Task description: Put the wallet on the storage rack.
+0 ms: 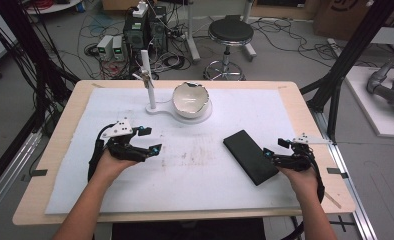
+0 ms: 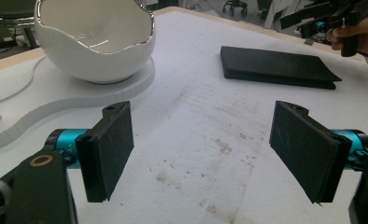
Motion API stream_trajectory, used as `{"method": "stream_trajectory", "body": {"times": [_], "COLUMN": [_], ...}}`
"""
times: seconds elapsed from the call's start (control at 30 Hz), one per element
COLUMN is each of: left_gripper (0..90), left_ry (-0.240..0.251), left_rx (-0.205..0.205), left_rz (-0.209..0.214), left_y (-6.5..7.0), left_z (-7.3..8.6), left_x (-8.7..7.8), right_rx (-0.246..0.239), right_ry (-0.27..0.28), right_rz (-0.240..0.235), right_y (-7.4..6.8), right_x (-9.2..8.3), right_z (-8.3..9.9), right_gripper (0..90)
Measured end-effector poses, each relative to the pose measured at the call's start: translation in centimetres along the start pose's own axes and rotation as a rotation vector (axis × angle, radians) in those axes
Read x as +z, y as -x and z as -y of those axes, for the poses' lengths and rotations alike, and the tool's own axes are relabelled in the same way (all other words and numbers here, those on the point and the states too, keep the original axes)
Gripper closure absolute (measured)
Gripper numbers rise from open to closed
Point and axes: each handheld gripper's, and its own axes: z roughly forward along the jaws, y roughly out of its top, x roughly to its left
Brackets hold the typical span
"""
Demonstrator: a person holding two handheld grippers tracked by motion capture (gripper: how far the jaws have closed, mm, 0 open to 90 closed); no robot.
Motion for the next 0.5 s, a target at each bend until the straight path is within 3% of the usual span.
{"method": "stream_trajectory", "body": {"times": [0.13,0.2,0.43,0.5], "left_gripper": [21.7,21.7,21.7,21.7], "left_ry": [-0.001,-0.007,-0.035,-0.042], "left_rx": [-0.004,-0.001,0.015,0.018], "left_rz": [0.0,0.004,-0.01,-0.009], "left_y": [-0.2,-0.2,-0.3,-0.2], "left_z": [0.1,0.3,0.5,0.5], "left_x": [-0.1,0.0,0.3,0.3], "right_rx": [-0.011,0.011,0.003,0.014], "right_ry": [-0.023,-0.073,-0.241,-0.243], "right_rz": [-0.014,-0.044,-0.1,-0.111], "right_y": [0.0,0.2,0.3,0.4], "right_x": [0.4,0.8,2.6,2.6], "right_z": [0.0,0.2,1.0,1.0], "right_gripper": [17.5,17.8,18.0,18.3]}}
